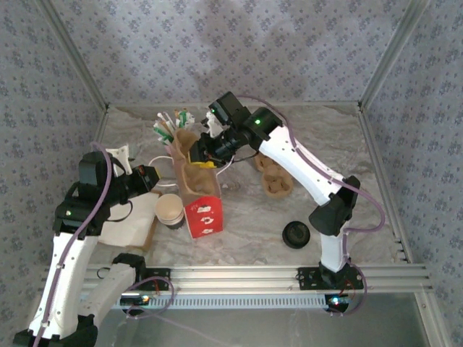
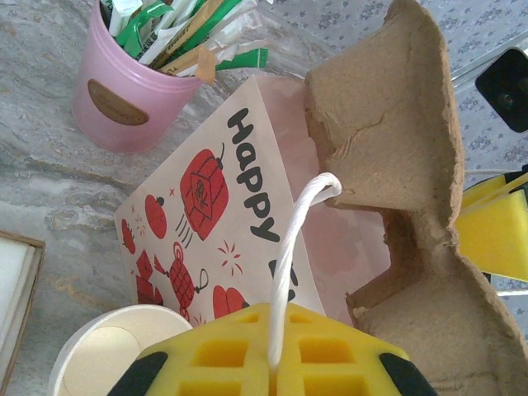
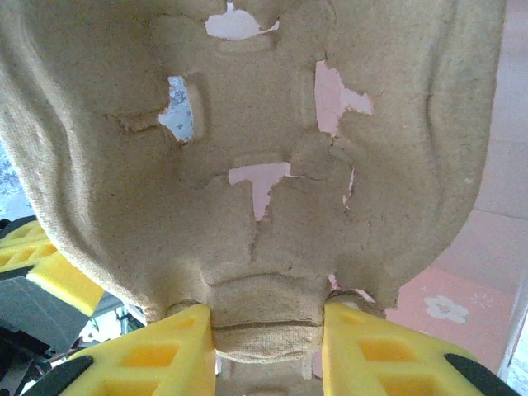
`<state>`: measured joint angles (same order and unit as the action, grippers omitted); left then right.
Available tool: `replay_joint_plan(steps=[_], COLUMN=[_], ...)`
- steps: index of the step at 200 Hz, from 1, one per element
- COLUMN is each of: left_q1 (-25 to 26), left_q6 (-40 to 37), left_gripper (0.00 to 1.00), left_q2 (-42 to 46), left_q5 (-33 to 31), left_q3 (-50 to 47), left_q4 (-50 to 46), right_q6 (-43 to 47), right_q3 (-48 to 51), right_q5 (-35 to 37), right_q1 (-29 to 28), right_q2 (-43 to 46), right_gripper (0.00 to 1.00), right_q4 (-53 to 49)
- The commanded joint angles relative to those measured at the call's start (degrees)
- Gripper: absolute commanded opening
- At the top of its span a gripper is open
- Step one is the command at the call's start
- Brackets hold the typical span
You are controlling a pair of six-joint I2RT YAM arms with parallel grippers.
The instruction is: Pack the takeout coffee
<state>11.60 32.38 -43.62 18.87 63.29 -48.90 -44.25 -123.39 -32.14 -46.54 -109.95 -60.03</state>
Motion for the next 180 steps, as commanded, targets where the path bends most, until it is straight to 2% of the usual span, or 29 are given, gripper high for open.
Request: replay_joint_plan(steps=[1,76,135,180], left_q1=[-0.5,-0.5,-0.5,-0.6], left_q6=[-1.3,-1.1,-0.9,-0.9], left_gripper=[0.06,0.06,0.06,0.06], left_q2=[0.5,0.8,0.6,0.6], left_q5=[1.1,1.2,1.5,1.9], left_q3=[-0.1,0.1,0.1,-0.1], left_q4=[1.3,1.3,1.8,2.1], right_q6=[-0.8,-0.2,3.7,6.4], right_q3=[-2.4,-2.2,-3.2,-10.2], right_q5=[-1.4,-0.2,7.0,13.5], right_q1=[0.6,0.6,-1.7,-4.1], right_q2=[-0.2,-0.4,-1.4,-5.2], right_gripper=[0.36,0.36,0.36,0.36], right_q4=[-0.8,-1.8,-9.1,-17.0])
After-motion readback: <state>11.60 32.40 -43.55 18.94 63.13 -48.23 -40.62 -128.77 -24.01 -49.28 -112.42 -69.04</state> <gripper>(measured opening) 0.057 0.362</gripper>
